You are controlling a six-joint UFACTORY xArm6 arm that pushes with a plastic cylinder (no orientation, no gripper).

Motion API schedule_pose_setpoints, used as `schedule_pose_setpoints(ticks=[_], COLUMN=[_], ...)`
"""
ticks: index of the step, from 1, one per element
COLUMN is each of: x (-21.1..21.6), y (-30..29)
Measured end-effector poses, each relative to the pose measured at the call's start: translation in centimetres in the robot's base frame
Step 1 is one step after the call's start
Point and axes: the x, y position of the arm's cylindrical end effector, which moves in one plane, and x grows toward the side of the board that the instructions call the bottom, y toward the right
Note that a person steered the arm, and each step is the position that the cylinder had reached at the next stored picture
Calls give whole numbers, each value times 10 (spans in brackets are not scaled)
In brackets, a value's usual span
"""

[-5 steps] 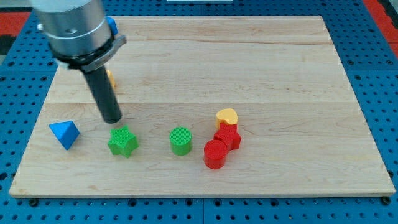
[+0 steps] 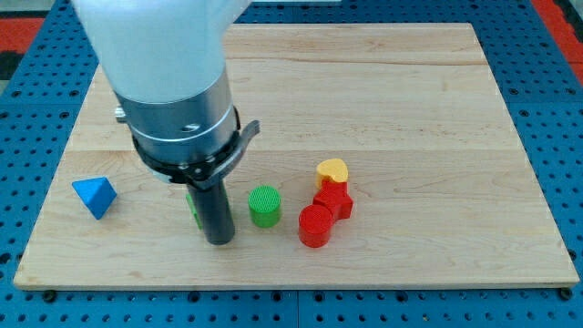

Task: Place the green circle diagonally to the yellow heart

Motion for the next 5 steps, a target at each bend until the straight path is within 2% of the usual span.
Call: schedule_pose_setpoints(ticks=[3, 5], x=[-1, -55], y=[46, 63])
